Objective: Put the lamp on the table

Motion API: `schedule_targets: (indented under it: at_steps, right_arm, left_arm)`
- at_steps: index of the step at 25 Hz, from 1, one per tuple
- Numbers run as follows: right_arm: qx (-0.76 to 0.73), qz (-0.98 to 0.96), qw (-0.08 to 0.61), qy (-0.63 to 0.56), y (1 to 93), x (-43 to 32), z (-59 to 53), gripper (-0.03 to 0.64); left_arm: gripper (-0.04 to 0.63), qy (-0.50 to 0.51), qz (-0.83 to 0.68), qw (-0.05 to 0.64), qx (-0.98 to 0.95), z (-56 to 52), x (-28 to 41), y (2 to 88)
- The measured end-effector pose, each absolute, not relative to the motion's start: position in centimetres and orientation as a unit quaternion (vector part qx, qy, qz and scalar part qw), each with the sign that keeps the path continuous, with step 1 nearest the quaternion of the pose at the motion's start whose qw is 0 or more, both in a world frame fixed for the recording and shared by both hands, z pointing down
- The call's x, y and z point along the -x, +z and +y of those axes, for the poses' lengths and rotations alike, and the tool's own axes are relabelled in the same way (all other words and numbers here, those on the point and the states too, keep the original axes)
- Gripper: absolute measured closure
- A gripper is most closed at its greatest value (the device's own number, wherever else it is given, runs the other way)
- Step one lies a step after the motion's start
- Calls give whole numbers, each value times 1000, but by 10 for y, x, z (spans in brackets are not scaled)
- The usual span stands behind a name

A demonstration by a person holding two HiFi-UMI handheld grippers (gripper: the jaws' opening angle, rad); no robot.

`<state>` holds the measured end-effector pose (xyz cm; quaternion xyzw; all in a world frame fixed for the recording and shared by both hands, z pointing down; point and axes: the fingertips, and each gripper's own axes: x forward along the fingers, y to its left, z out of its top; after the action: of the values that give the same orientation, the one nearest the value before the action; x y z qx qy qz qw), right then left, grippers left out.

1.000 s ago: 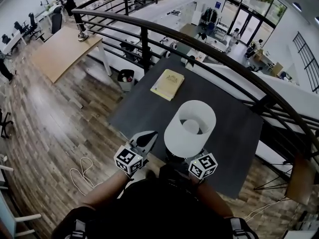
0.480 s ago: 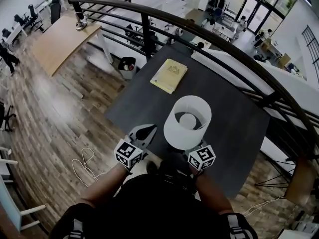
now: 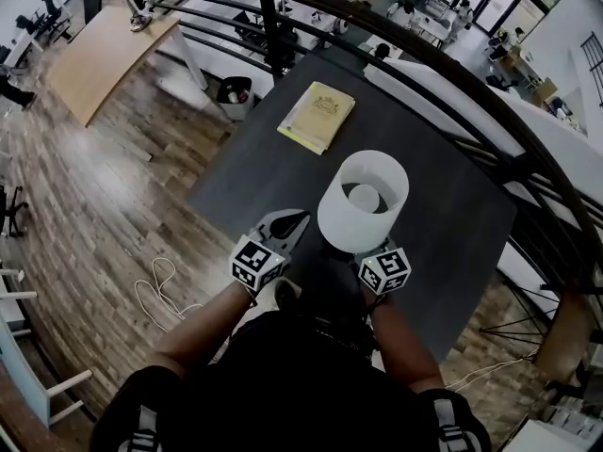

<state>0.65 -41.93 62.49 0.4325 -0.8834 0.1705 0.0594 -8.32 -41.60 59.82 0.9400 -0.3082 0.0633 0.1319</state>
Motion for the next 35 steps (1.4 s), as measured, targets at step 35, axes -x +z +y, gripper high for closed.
schedule_targets:
  at_steps: [35]
  right_arm:
    - [-456, -864, 105, 185, 734, -60, -472, 494]
  left_arm:
    - [586, 120, -291, 178, -932, -459, 46, 677]
